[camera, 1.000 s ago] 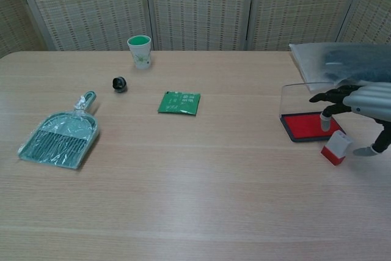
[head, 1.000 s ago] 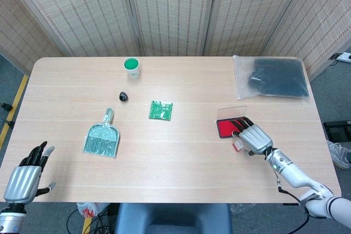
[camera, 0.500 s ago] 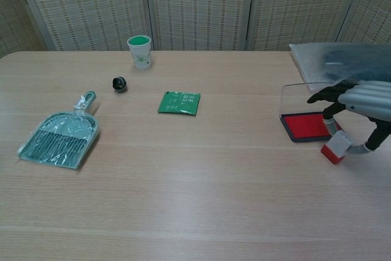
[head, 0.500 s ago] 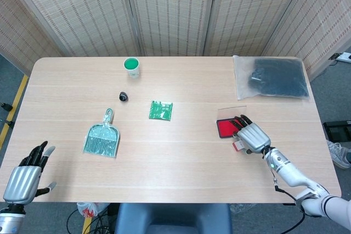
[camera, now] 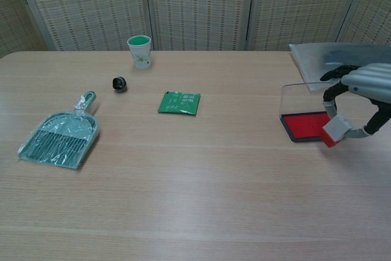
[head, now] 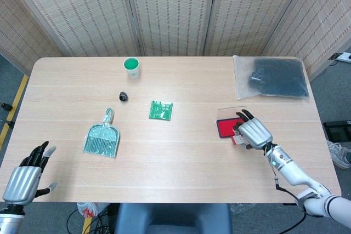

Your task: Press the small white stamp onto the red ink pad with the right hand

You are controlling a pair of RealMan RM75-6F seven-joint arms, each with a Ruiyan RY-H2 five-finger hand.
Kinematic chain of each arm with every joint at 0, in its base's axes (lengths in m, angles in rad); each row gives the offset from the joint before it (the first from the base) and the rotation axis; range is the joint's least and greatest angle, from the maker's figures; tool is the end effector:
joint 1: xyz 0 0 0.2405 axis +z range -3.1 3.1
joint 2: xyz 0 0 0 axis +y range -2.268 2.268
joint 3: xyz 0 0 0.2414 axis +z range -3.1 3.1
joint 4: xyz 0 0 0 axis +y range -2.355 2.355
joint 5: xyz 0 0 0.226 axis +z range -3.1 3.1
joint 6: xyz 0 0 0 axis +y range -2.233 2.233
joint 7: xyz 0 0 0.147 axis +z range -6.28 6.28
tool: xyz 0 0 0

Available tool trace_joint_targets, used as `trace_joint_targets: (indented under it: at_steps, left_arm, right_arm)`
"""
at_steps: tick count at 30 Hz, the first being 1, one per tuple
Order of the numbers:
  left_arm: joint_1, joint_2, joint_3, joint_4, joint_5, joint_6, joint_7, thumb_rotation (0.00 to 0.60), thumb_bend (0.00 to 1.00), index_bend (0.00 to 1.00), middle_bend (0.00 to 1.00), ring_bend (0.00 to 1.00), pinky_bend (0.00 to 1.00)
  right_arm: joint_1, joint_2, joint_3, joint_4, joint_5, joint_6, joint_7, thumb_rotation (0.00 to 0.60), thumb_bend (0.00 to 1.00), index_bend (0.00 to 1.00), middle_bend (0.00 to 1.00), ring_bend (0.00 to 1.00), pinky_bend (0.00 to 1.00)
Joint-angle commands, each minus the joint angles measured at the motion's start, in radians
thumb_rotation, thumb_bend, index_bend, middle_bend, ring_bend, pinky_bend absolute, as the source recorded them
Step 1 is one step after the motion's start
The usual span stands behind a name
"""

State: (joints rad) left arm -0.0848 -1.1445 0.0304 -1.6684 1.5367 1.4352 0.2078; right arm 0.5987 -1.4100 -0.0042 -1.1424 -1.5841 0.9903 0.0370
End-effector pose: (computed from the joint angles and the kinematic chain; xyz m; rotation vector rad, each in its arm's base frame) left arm -0.2929 0.1634 0.1053 -1.5435 -0.8777 -0.7532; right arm -0.2679 -0.3302 0.0228 2.0179 -0.7042 0.7216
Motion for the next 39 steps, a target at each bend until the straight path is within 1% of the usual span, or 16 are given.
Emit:
trace_joint_targets:
  at_steps: [1, 2, 3, 4, 7, 9, 11, 16, 22, 30, 39]
  left_arm:
    - [0.000, 0.001, 0.000, -0.001, 0.000, -0.001, -0.002, 0.600, 0.20, 0.11, 0.04, 0.09, 0.28]
    - [0.000, 0.002, 0.000, -0.002, 0.000, 0.000, -0.004, 0.600, 0.20, 0.11, 0.04, 0.09, 0.28]
    - [0.001, 0.004, 0.000, -0.004, 0.001, 0.001, -0.007, 0.600, 0.20, 0.11, 0.04, 0.09, 0.28]
    - [0.001, 0.005, 0.001, -0.005, 0.002, 0.003, -0.009, 0.600, 0.20, 0.11, 0.04, 0.09, 0.28]
    - [0.003, 0.009, 0.002, -0.007, 0.007, 0.008, -0.016, 0.600, 0.20, 0.11, 0.04, 0.10, 0.28]
    - [0.004, 0.012, 0.004, -0.008, 0.011, 0.010, -0.021, 0.600, 0.20, 0.11, 0.04, 0.10, 0.28]
    - [0.004, 0.013, 0.004, -0.008, 0.013, 0.010, -0.025, 0.600, 0.20, 0.11, 0.04, 0.10, 0.28]
    - [0.002, 0.018, 0.004, -0.010, 0.010, 0.003, -0.036, 0.600, 0.20, 0.11, 0.04, 0.10, 0.28]
    - [0.000, 0.025, 0.006, -0.011, 0.015, 0.001, -0.052, 0.600, 0.20, 0.11, 0.04, 0.10, 0.28]
    - [0.005, 0.036, 0.010, -0.015, 0.035, 0.017, -0.078, 0.600, 0.20, 0.11, 0.04, 0.10, 0.28]
    - [0.002, 0.039, 0.012, -0.013, 0.041, 0.013, -0.088, 0.600, 0.20, 0.11, 0.04, 0.10, 0.28]
  right_arm:
    - [0.006, 0.067, 0.032, -0.108, 0.043, -0.007, -0.087, 0.600, 0.26, 0.79, 0.73, 0.53, 0.59]
    - [0.008, 0.077, 0.036, -0.129, 0.056, -0.015, -0.111, 0.600, 0.26, 0.80, 0.77, 0.59, 0.64]
    - [0.010, 0.088, 0.042, -0.154, 0.074, -0.027, -0.143, 0.600, 0.26, 0.82, 0.84, 0.66, 0.70]
    - [0.011, 0.094, 0.047, -0.169, 0.088, -0.034, -0.167, 0.600, 0.26, 0.84, 0.87, 0.70, 0.74]
    - [0.016, 0.104, 0.063, -0.204, 0.144, -0.066, -0.226, 0.600, 0.27, 0.86, 0.95, 0.78, 0.78]
    - [0.023, 0.106, 0.075, -0.213, 0.187, -0.093, -0.252, 0.600, 0.27, 0.86, 0.98, 0.81, 0.81]
    - [0.030, 0.104, 0.086, -0.212, 0.229, -0.121, -0.269, 0.600, 0.28, 0.87, 1.00, 0.84, 0.82]
    - [0.064, 0.106, 0.116, -0.212, 0.371, -0.236, -0.280, 0.600, 0.30, 0.87, 1.00, 0.85, 0.83]
    - [0.100, 0.092, 0.138, -0.178, 0.478, -0.312, -0.271, 0.600, 0.30, 0.87, 1.00, 0.85, 0.83]
    - [0.147, 0.043, 0.153, -0.105, 0.562, -0.352, -0.279, 0.600, 0.30, 0.88, 1.00, 0.85, 0.83]
    - [0.175, -0.017, 0.138, -0.023, 0.605, -0.366, -0.304, 0.600, 0.30, 0.88, 1.00, 0.85, 0.83]
